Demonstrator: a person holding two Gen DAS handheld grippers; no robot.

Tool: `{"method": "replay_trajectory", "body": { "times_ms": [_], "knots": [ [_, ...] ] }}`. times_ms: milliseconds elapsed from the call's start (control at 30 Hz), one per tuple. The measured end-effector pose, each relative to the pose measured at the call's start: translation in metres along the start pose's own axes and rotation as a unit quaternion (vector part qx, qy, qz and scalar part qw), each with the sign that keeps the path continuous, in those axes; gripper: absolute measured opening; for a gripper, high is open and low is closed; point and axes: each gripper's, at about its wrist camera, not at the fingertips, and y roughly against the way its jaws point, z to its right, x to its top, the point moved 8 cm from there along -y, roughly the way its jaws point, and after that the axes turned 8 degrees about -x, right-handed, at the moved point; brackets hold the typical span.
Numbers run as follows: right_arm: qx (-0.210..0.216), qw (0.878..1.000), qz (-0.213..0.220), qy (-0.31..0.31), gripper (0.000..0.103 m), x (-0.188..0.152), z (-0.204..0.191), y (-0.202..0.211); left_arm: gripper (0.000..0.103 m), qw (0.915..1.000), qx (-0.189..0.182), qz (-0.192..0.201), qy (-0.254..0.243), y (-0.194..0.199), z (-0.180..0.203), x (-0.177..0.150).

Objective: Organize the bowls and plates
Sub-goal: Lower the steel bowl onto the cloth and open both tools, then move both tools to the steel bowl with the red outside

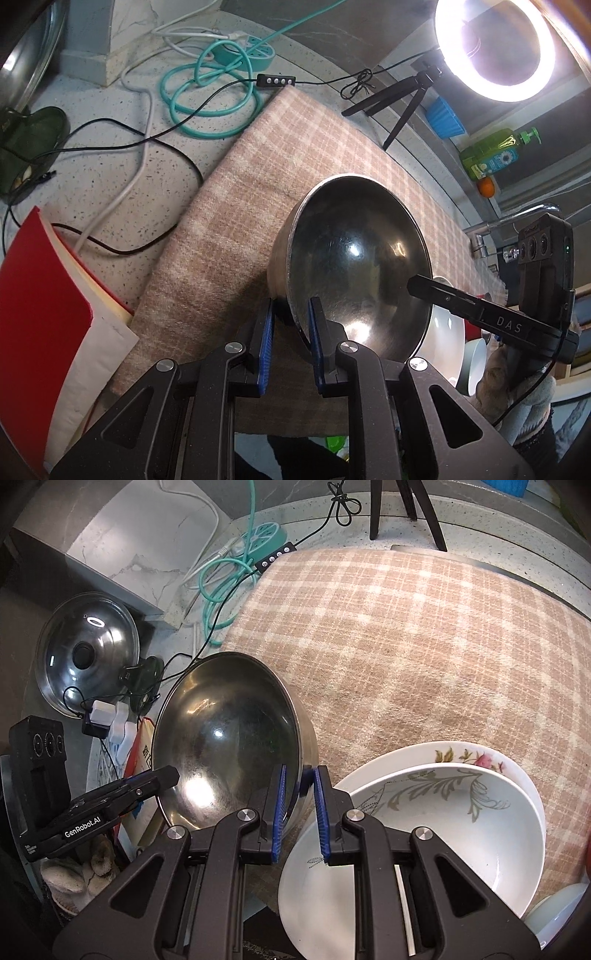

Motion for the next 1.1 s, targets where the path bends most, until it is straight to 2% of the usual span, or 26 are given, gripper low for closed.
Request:
{"method": "replay_trajectory", "body": {
  "times_ms": [733, 767, 800, 833, 900, 967, 1033, 1100],
  "knots": [
    [-0.008, 1.000, -0.013, 0.015, 0.016, 0.000, -0.001, -0.011, 0.017, 1.0000, 0.004, -0.006, 0.000, -0.004, -0.002, -0.001],
    [-0.007, 1.000, -0.010, 0.013, 0.018, 0.001, -0.001, -0.011, 0.017, 1.0000, 0.004, -0.005, -0.003, -0.004, -0.002, -0.001],
    [-0.006, 1.000, -0.008, 0.012, 0.028, 0.001, -0.001, -0.010, 0.017, 0.9999, 0.007, -0.003, -0.006, -0.003, -0.001, 0.000],
    [-0.001, 1.000, -0.003, 0.010, 0.034, 0.003, -0.001, -0.008, 0.024, 0.9999, 0.010, -0.003, -0.009, -0.003, 0.000, 0.000],
    [0.000, 1.000, 0.014, 0.009, 0.064, 0.007, 0.000, -0.001, 0.039, 0.9998, 0.017, 0.000, -0.009, 0.000, 0.000, 0.003],
    [-0.003, 0.999, 0.034, 0.014, 0.074, 0.012, -0.001, 0.007, 0.052, 0.9995, 0.028, 0.009, -0.010, 0.004, -0.001, 0.006],
    [-0.006, 0.999, 0.044, 0.014, 0.081, 0.016, -0.001, 0.012, 0.054, 0.9991, 0.038, 0.017, -0.007, 0.008, -0.004, 0.010],
    [-0.007, 0.999, 0.053, 0.010, 0.085, 0.020, 0.003, 0.016, 0.061, 0.9988, 0.045, 0.021, -0.004, 0.012, -0.006, 0.014]
  ]
}}
